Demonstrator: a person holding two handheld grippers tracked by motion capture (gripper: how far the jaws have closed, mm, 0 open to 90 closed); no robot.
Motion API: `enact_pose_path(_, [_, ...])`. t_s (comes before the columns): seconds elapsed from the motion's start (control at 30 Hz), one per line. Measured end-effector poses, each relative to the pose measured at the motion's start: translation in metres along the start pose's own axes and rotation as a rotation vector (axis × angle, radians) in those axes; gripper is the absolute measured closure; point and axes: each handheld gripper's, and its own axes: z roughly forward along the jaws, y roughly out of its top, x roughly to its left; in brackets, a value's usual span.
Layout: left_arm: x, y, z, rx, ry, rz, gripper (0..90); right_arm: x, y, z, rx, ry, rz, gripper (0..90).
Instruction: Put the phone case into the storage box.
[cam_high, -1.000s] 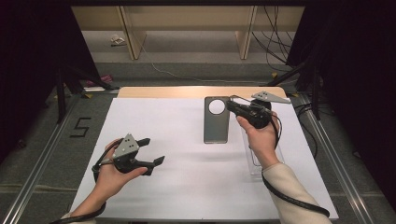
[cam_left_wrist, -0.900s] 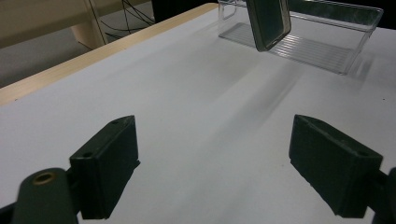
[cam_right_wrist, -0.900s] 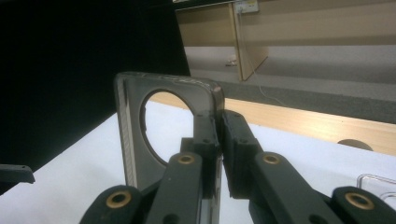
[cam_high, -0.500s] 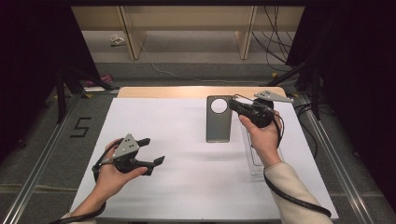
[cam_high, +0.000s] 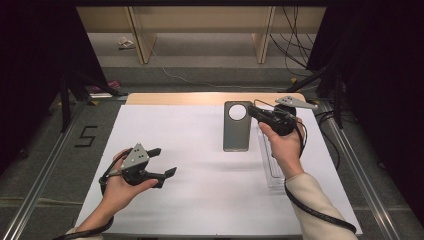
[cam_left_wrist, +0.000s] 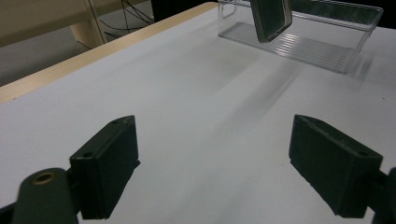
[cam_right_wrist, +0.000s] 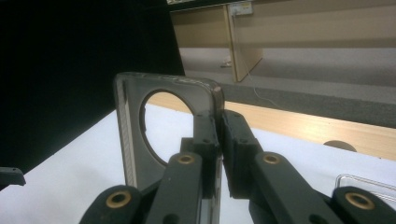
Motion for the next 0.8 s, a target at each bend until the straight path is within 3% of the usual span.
enact_pose_path(0.8, [0.0003, -0.0002, 0.0000, 0.001, 0.001, 0.000, 15.4, -0.0093, 0.0051, -0.0079, -0.011, -0.015, 0.003, 85.1])
